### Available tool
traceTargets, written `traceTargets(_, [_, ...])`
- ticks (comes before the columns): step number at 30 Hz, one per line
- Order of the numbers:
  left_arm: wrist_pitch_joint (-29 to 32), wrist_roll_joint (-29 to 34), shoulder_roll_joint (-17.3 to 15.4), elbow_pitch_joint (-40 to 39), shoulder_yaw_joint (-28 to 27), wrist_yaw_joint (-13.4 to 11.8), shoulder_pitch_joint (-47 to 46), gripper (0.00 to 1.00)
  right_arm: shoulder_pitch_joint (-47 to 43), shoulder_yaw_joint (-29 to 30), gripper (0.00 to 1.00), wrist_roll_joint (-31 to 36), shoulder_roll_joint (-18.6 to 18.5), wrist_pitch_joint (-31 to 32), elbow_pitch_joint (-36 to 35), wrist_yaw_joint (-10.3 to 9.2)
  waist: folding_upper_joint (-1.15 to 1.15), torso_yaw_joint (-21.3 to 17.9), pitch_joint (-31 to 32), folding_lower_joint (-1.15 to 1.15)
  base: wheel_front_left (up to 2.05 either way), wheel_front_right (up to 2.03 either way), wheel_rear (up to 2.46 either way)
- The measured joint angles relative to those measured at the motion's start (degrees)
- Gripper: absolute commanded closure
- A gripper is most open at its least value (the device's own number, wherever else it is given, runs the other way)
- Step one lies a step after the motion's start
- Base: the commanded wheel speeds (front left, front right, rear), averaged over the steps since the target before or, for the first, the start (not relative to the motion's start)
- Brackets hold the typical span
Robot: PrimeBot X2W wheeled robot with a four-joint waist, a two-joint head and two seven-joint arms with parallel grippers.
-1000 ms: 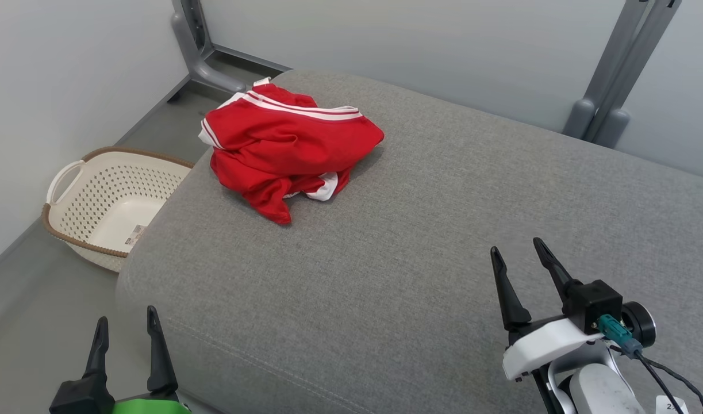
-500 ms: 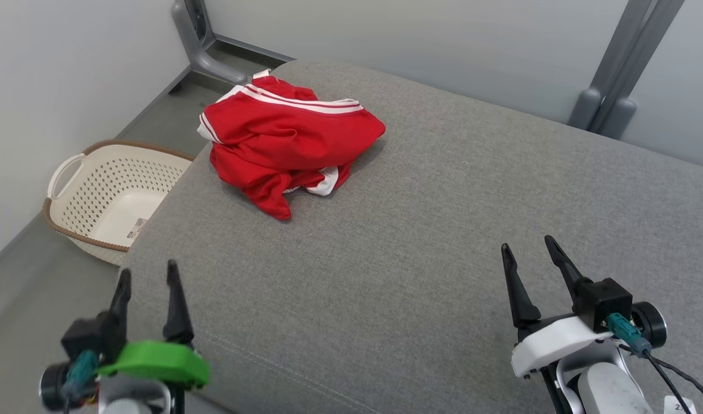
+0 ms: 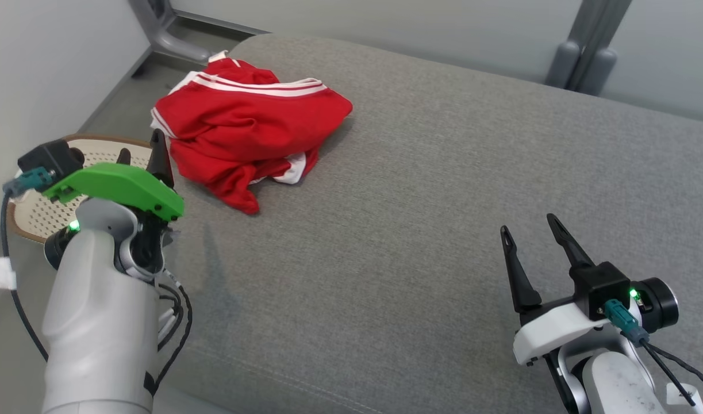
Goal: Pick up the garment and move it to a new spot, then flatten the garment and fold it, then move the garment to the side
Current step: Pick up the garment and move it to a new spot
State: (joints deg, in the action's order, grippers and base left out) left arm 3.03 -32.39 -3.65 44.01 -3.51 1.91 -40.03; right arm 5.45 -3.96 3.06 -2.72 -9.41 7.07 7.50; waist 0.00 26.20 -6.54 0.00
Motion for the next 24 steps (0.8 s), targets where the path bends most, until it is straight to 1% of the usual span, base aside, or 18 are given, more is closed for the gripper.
traceTargets(4, [3.7, -3.2, -0.2, 6.6, -2.2, -1.3, -6.0, 0.0, 0.2, -0.2, 0.0, 1.5, 0.0, 1.6, -2.9, 0.01, 0.0, -3.0, -2.6, 0.0, 0.0, 0.0, 0.0])
traceTargets(8, [4.8, -4.6, -1.8, 11.2, -3.8, -2.3, -9.9, 0.0, 0.5, -0.6, 0.0, 1.7, 0.0, 2.4, -4.9, 0.01, 0.0, -6.5, -5.3, 0.0, 0.0, 0.0, 0.0])
traceTargets(15, [5.3, -3.2, -5.9, 17.5, -2.9, -3.9, -12.9, 0.0, 0.6, -2.2, 0.0, 1.0, -0.1, 2.7, -5.7, 0.01, 0.0, -12.5, -9.0, 0.0, 0.0, 0.0, 0.0])
traceTargets(18, [5.2, -2.3, -6.5, 19.3, -1.9, -4.4, -13.8, 0.0, 0.7, -3.0, 0.0, 0.6, -0.1, 2.7, -5.6, 0.01, 0.0, -14.9, -10.0, 0.0, 0.0, 0.0, 0.0])
traceTargets(22, [3.8, -1.2, -7.9, 21.1, -0.9, -4.5, -13.8, 0.0, 0.7, -4.0, 0.0, 0.1, -0.1, 2.6, -5.2, 0.01, 0.0, -17.7, -10.7, 0.01, 0.0, 0.0, 0.0])
traceTargets(23, [3.5, -0.8, -8.2, 21.6, -0.6, -4.5, -13.8, 0.46, 0.7, -4.1, 0.0, 0.0, -0.1, 2.6, -5.1, 0.01, 0.0, -18.3, -10.8, 0.0, 0.0, 0.0, 0.0])
traceTargets(24, [3.4, -0.5, -8.4, 22.0, -0.3, -4.4, -13.7, 1.0, 0.7, -4.2, 0.0, 0.0, -0.1, 2.6, -5.0, 0.01, 0.0, -18.8, -10.8, 0.0, 0.0, 0.0, 0.0])
